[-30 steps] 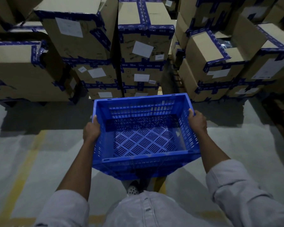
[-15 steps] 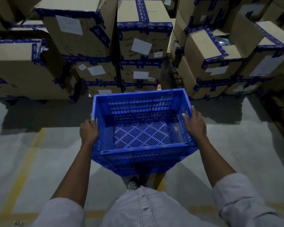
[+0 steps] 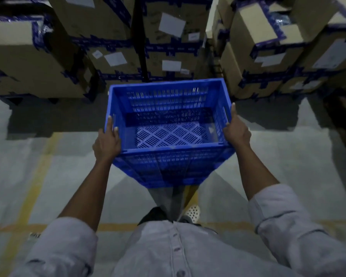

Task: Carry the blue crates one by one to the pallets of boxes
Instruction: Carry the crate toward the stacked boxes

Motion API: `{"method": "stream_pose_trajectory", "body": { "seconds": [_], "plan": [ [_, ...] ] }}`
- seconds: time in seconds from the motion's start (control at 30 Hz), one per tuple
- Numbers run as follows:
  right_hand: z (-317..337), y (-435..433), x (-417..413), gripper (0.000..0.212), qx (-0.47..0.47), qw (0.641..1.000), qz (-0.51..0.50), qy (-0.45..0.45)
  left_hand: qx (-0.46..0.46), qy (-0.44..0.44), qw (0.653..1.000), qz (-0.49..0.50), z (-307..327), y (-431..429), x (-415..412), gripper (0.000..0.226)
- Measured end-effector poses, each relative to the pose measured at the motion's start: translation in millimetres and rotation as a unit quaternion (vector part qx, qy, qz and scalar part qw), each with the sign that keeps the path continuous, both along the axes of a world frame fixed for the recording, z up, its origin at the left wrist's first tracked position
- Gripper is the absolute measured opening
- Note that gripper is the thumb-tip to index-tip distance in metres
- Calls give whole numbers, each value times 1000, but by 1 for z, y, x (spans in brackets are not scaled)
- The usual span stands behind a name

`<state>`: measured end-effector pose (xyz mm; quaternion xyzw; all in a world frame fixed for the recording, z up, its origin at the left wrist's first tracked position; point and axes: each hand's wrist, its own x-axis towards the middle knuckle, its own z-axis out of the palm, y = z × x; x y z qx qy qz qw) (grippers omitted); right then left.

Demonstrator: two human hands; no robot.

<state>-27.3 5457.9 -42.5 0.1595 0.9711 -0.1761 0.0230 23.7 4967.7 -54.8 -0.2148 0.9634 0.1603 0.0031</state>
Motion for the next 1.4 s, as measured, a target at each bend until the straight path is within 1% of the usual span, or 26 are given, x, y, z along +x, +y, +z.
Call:
{"method": "stream_pose_trajectory", "body": {
  "seconds": [0.13,0.23,0.33,0.47,0.53,0.7,0.8,0.87,0.97,1.03,1.17,1.23,1.3,1.4],
  "plan": [
    [3,-1,22,100,0,1000,-30,7,-10,7,1000,-2,-1,12,12,77],
    [6,-11,39,99,-6,997,-72,21,-20,1,1000,-10,-4,13,28,89],
    [3,-15,48,100,12,993,-107,40,-22,2,1000,-14,-5,11,37,96],
    [0,-19,33,80,-2,987,-149,55,-26,-10,1000,-11,0,12,22,98],
    [4,-23,20,74,-14,984,-165,67,-25,-24,999,-7,7,15,8,99],
    [6,-25,9,71,-13,981,-183,64,-27,-15,999,16,9,17,-1,103],
    [1,-25,18,68,-5,981,-187,56,-38,-4,999,-2,2,12,8,103],
    [3,-24,18,68,-11,981,-184,66,-41,-11,999,4,5,10,4,105],
    [2,-24,16,68,-23,979,-191,61,-31,0,1000,-8,7,11,2,107],
    [2,-22,17,69,-30,977,-203,66,-27,-8,1000,-5,8,10,2,108],
    [1,-22,16,72,-23,981,-180,60,-13,-19,1000,-19,9,8,1,110],
    [0,-20,13,70,23,989,-140,45,-8,-39,999,-28,9,1,-5,111],
    [-2,-13,2,73,78,992,-96,25,-16,-52,997,-46,12,-8,-20,109],
    [7,-4,-33,80,68,997,-39,12,-30,-49,995,-76,22,-19,-49,103]
  ]
}}
